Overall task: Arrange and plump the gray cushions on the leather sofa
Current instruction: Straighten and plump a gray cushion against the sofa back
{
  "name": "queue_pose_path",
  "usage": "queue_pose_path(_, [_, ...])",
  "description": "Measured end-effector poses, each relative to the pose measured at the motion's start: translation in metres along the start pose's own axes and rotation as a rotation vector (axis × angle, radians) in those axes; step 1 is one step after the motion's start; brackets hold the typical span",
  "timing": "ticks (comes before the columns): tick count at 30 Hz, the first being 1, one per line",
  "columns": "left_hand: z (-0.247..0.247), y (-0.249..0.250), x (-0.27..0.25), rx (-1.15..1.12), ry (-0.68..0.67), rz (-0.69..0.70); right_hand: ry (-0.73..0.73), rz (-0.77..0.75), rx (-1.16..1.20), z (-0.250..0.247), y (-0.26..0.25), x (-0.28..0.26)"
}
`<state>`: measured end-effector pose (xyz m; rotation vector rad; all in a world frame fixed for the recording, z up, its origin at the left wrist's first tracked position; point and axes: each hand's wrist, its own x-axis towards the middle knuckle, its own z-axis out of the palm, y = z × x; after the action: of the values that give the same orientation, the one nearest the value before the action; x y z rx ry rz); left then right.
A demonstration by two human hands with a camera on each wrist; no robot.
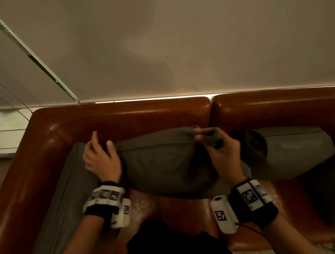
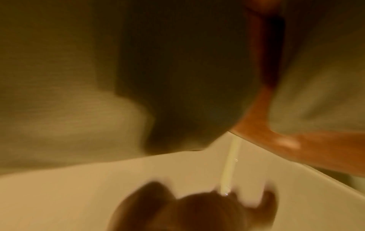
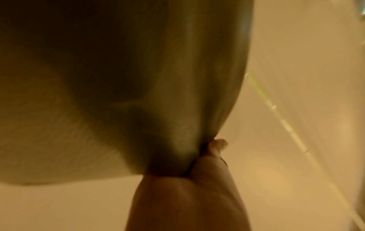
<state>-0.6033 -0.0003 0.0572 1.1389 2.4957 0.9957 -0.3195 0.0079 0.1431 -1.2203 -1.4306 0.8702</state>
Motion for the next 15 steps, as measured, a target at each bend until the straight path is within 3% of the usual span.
queue_pose_path(1, [-0.009, -0.007, 0.012, 0.003, -0.136, -0.167, 0.029, 0.059, 0.077, -0.011, -0.003, 0.003])
queue_pose_path(3, [-0.023, -0.010, 0.028, -0.084, -0.379, -0.260, 0.082, 0.160, 0.191, -0.029, 0.005, 0.007])
queue_pose_path(6, [-0.024, 0.011, 0.030, -0.198, -0.508, -0.163, 0.151, 0.318, 0.183, -0.049, 0.043, 0.004])
queue_pose_path(9, [-0.006, 0.036, 0.009, -0.298, -0.590, -0.055, 0.285, 0.571, -0.116, -0.069, 0.092, 0.001])
queue_pose_path(11, [0.020, 0.056, -0.013, -0.314, -0.611, 0.026, 0.174, 0.674, -0.315, -0.063, 0.107, -0.007])
queue_pose_path(13, [0.051, 0.080, -0.042, -0.283, -0.684, 0.123, -0.091, 0.557, -0.315, -0.038, 0.103, -0.021])
queue_pose_path(15, [0.078, 0.099, -0.075, -0.234, -0.876, 0.185, -0.311, 0.481, -0.229, -0.012, 0.093, -0.035])
